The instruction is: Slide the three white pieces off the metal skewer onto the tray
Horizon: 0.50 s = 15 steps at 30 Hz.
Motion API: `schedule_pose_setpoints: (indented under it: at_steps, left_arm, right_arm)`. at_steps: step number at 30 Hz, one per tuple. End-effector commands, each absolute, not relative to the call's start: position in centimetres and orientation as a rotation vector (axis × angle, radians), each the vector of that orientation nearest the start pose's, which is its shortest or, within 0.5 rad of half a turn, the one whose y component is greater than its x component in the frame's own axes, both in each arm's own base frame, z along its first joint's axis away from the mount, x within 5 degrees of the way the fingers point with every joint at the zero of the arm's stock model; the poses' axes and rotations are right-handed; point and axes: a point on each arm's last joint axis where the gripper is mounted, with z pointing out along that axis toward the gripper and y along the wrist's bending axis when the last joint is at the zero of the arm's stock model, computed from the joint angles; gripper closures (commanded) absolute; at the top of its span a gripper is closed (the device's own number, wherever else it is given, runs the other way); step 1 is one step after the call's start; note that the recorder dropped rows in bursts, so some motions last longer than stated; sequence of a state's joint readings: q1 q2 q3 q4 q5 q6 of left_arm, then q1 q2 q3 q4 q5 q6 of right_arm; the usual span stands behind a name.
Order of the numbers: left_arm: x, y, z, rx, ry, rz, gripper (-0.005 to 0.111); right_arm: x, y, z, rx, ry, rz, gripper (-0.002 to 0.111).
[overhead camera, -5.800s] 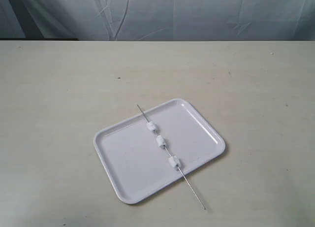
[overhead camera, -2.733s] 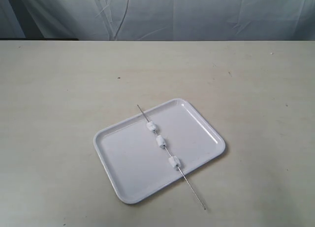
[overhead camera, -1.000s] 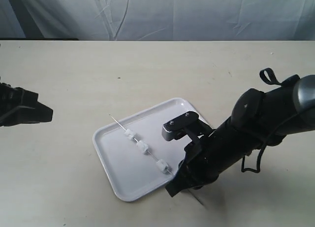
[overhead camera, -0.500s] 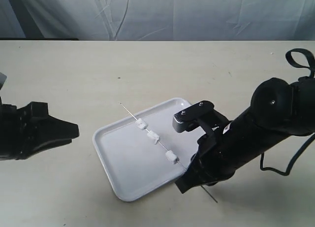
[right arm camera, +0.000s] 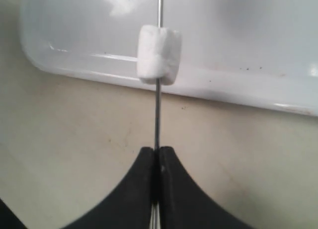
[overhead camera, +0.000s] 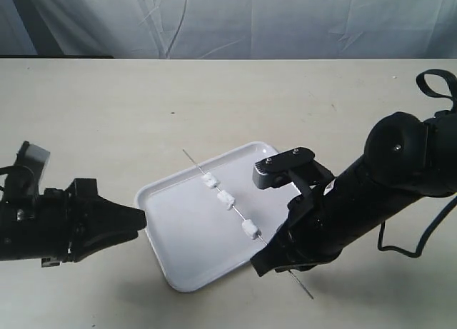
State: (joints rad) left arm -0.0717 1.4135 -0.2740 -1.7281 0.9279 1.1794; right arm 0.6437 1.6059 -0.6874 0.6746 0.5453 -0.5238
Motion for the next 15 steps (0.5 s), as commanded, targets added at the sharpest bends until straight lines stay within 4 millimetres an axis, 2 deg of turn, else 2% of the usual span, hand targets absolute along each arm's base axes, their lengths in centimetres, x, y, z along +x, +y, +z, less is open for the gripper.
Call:
schedule_pose_setpoints:
  at_steps: [1,9,15]
  left_arm:
    - [17.9,-9.1,14.9,-0.207,2.476,-1.44,0.079]
    - [21.1,-9.7,15.2,-0.181,2.435,-1.507,0.066]
    - [22.1,-10.5,13.9,-0.207,2.518,-1.438,0.066]
  right_arm:
    - [18.8,18.1,15.3,-0.838,2.784,0.646,0.109]
    - [19.0,18.4,15.5,-0.735,2.786,0.698,0.109]
    - [18.9,18.7,15.6,-0.683,2.795,0.746,0.109]
